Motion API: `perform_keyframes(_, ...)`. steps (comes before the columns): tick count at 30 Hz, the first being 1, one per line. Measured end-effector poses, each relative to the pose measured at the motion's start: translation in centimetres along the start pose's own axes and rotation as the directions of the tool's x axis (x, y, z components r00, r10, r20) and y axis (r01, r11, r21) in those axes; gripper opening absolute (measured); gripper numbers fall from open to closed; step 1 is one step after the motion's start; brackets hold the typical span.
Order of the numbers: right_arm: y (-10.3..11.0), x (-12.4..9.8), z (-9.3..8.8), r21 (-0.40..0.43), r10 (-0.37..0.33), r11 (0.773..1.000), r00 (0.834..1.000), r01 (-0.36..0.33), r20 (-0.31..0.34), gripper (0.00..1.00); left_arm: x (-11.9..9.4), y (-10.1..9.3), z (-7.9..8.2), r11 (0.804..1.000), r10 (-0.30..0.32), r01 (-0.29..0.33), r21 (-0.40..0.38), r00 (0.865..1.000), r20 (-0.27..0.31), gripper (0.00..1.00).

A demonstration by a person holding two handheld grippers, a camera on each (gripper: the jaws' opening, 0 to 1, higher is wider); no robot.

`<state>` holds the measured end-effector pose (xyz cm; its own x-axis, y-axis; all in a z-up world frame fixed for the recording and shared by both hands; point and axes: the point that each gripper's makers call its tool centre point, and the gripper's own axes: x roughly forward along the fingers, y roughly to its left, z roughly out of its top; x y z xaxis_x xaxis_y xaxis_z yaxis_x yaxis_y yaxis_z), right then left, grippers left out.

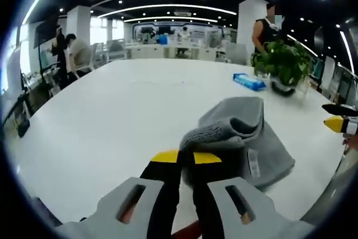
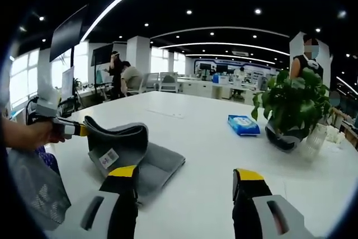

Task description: Open the folded towel by lifting each exposed corner and separating the folded layers until the towel lies flat within the target outline without major curled edges

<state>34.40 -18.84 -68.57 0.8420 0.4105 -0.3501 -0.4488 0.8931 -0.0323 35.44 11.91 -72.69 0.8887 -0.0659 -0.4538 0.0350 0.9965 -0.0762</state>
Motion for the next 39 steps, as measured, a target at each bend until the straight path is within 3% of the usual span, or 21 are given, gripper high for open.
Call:
perform_keyframes(3, 0.0, 0.0, 0.0, 0.000, -0.001, 1.000, 1.000, 0.001, -0.002, 0.68, 0.0, 0.1, 0.0, 1.000, 0.002, -0.002, -0.009, 1.000, 0.000, 0.06)
perform_keyframes(12, 0.0, 0.0, -0.1, -0.009, -0.001, 1.000, 1.000, 0.001, -0.004, 0.67, 0.2, 1.2, -2.0, 0.998, 0.054, -0.055, -0.005, 0.995, -0.088, 0.06)
perform_keyframes(18, 0.0, 0.0, 0.0, -0.012, -0.003, 1.000, 1.000, 0.003, -0.003, 0.67, -0.1, 1.4, -2.2, 0.998, 0.060, -0.062, -0.025, 0.994, -0.095, 0.06)
perform_keyframes(22, -0.1, -0.1, 0.0, -0.014, -0.005, 1.000, 1.000, 0.005, -0.002, 0.67, 0.0, 2.4, -4.1, 0.994, 0.106, -0.104, 0.020, 0.978, -0.180, 0.06)
perform_keyframes(27, -0.1, -0.2, 0.1, -0.015, -0.006, 1.000, 1.000, 0.006, 0.000, 0.67, 0.0, 2.8, -4.7, 0.993, 0.110, -0.118, -0.029, 0.973, -0.204, 0.06)
perform_keyframes(32, -0.1, -0.2, 0.1, -0.016, -0.006, 1.000, 1.000, 0.006, 0.000, 0.67, 0.0, 3.2, -6.6, 0.990, 0.127, -0.139, -0.021, 0.950, -0.286, 0.06)
perform_keyframes(39, -0.2, -0.2, 0.1, -0.015, -0.008, 1.000, 1.000, 0.008, -0.002, 0.66, -0.1, 3.5, -7.4, 0.986, 0.116, -0.148, -0.081, 0.942, -0.314, 0.05)
